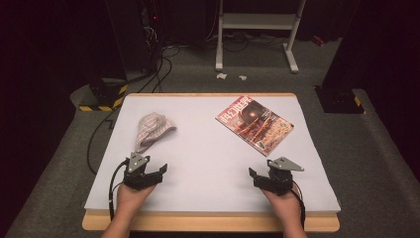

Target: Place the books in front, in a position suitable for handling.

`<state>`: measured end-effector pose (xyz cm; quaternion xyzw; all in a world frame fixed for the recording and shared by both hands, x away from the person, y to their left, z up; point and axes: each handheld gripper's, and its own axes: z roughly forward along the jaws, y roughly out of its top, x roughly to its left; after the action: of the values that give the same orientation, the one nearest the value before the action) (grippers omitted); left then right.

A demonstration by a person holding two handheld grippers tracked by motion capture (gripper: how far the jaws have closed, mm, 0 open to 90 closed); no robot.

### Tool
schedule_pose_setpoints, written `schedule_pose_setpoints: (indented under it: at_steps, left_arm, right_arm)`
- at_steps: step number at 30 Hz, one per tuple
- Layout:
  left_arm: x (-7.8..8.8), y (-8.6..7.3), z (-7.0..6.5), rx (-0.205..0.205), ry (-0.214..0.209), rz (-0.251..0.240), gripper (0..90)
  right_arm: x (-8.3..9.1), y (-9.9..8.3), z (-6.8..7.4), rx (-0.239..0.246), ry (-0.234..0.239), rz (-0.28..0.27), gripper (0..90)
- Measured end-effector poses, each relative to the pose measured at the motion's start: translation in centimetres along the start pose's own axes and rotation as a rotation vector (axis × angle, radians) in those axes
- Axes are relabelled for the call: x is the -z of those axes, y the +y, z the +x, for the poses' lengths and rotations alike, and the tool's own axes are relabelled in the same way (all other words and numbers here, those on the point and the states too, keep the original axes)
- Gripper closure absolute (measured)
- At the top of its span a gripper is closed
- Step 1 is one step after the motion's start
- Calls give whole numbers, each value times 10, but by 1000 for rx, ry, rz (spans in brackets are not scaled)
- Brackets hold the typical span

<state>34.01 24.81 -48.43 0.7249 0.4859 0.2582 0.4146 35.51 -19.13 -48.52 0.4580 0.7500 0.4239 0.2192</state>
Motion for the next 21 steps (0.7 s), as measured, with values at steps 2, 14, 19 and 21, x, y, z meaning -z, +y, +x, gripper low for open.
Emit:
schedule_pose_setpoints:
  at_steps: [2, 14, 19, 21]
  left_arm:
    - [0, 0, 1, 15, -18, -4, 269]
    - [1, 0, 3, 19, -17, -9, 288]
    - [3, 0, 5, 26, -19, -20, 288]
    - [3, 1, 6, 36, -31, -26, 288]
  right_arm:
    - [0, 0, 0, -1, -1, 1, 219]
    - [1, -1, -3, -14, -4, 9, 226]
    - [2, -1, 0, -8, -3, 6, 228]
    - [-1, -2, -1, -8, -4, 18, 228]
